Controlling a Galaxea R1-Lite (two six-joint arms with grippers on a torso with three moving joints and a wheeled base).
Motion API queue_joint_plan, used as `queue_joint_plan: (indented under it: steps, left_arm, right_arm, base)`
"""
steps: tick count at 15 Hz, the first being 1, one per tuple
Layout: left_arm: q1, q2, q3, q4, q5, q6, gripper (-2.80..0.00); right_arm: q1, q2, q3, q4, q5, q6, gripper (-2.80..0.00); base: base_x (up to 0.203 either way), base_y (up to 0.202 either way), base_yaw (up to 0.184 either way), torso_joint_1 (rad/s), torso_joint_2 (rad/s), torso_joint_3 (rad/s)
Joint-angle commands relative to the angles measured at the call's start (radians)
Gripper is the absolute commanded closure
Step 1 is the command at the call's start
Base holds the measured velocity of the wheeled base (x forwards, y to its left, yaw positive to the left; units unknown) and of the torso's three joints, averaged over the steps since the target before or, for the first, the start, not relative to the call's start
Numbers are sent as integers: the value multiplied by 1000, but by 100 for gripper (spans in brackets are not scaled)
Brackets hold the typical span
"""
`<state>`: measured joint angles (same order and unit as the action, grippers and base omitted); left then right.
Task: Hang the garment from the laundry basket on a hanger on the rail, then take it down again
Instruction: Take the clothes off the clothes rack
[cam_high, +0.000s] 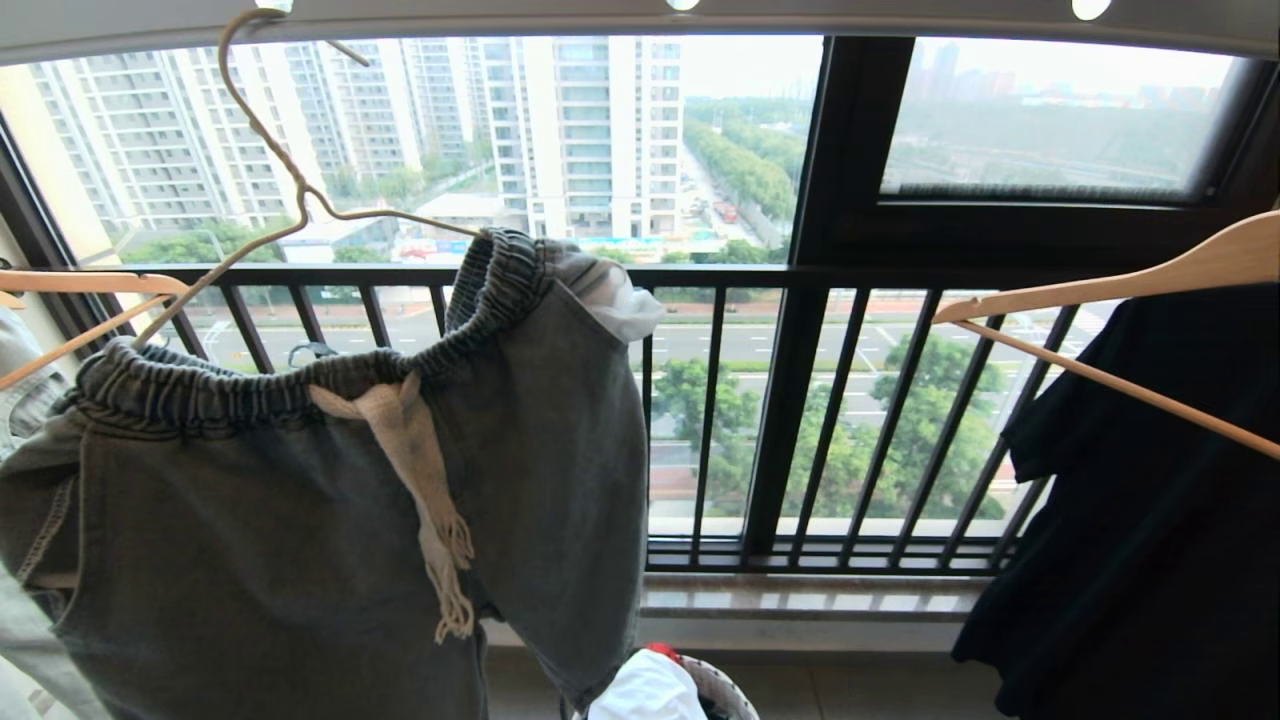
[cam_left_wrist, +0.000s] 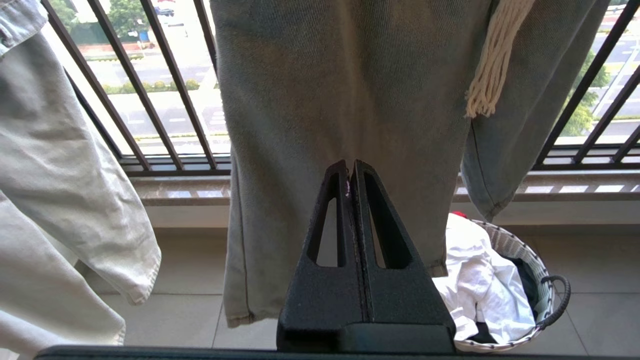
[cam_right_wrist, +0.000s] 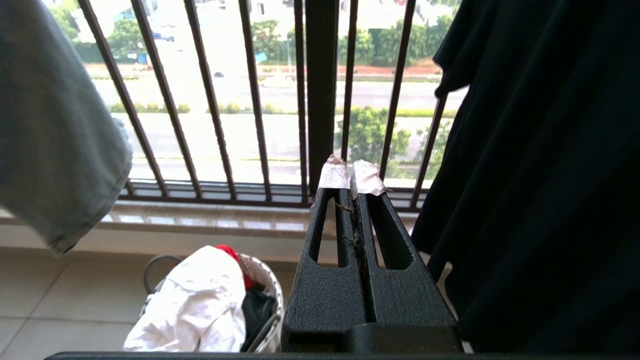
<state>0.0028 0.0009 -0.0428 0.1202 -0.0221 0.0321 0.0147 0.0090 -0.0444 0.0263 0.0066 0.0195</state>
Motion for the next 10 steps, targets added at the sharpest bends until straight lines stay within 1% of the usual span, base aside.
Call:
queue_joint_plan:
  steps: [1, 6, 10]
  left_arm:
    - [0, -1, 0, 1, 1, 0, 0]
    - [0, -1, 0, 1, 0, 0, 0]
    - [0, -1, 0, 1, -1, 0, 0]
  right_arm:
    - [1, -8, 44, -24, -2, -53, 0]
    - [1, -7, 44, -25, -4, -32, 0]
    - [1, -7, 44, -25, -4, -32, 0]
  base:
    - [0, 0, 0, 0, 0, 0]
    - [0, 0, 0, 0, 0, 0]
    - [0, 0, 0, 0, 0, 0]
